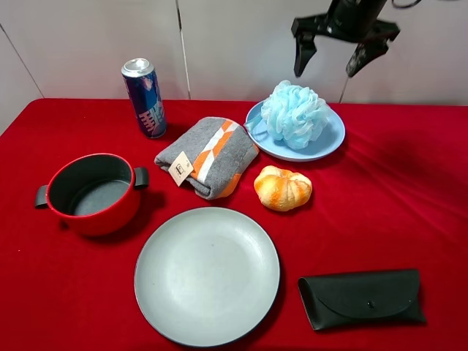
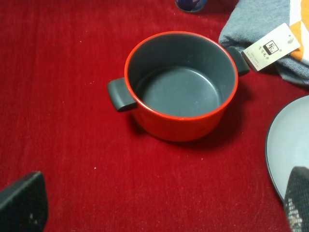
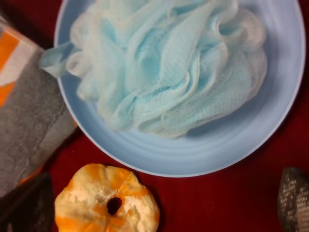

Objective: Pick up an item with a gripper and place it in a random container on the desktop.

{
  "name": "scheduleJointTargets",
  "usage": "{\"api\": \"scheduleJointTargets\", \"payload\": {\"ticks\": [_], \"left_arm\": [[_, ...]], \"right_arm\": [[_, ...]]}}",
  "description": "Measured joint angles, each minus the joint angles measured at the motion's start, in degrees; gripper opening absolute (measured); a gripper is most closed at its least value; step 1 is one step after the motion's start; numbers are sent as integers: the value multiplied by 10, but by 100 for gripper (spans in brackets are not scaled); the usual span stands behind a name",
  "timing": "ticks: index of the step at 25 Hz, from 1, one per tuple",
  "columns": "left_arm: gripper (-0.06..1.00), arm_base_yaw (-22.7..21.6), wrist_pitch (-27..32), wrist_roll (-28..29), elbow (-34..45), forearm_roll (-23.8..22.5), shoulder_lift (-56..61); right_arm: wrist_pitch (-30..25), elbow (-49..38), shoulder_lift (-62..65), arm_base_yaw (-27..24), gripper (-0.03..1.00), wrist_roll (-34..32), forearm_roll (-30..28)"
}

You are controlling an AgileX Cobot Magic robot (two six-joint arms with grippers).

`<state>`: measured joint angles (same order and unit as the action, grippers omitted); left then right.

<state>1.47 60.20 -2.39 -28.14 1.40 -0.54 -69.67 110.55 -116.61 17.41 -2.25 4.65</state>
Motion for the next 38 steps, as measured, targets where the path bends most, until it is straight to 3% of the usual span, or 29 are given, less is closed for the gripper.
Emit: {"api": "scheduleJointTargets", "payload": {"ticks": [8, 27, 38], "left_arm": [[98, 0, 0, 0, 0, 0, 0], [98, 0, 0, 0, 0, 0, 0], [98, 0, 0, 0, 0, 0, 0]], "right_arm": [[0, -20, 85, 0, 69, 16, 1], [-1, -398, 470, 0, 69, 22, 2], [-3, -550, 758, 0, 69, 22, 2]]}}
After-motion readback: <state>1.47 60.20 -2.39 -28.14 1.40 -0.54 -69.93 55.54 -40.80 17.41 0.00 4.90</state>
